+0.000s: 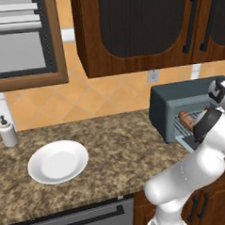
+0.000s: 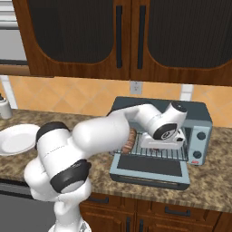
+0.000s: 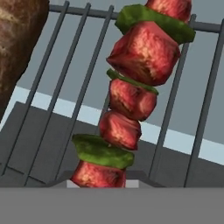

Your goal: Pick up the kebab skewer and baguette bread, and place them inside the toaster oven. Close the toaster oven door and start by setting the timer.

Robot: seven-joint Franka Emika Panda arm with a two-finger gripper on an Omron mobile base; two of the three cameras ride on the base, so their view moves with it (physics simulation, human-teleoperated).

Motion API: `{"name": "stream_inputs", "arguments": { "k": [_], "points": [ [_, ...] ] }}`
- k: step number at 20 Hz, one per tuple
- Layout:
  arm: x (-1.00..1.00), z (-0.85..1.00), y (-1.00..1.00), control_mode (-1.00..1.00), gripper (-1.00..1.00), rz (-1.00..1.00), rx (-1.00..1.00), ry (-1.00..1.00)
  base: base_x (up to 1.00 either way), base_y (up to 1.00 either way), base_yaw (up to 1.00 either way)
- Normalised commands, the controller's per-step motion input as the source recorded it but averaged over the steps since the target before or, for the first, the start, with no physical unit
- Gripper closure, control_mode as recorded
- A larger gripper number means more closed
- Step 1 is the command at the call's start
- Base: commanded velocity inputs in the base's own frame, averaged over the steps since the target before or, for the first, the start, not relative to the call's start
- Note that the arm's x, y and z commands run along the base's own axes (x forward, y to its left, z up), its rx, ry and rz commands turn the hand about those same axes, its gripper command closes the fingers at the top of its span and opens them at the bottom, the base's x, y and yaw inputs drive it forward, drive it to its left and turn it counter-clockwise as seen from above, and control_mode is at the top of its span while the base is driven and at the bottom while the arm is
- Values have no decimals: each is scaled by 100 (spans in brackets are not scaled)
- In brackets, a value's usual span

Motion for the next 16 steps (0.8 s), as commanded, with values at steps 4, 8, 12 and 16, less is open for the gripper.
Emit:
{"name": "stream_inputs", "arguments": {
  "k": [4,8,12,16],
  "points": [
    [-5,-22,0,-100,-100,0,0,-4,0,0,0],
    [0,0,0,-100,-100,0,0,-6,0,0,0],
    [-10,4,-1,-100,-100,0,0,-4,0,0,0],
    [-74,47,-2,-100,-100,-2,0,-5,0,0,0]
  ]
}}
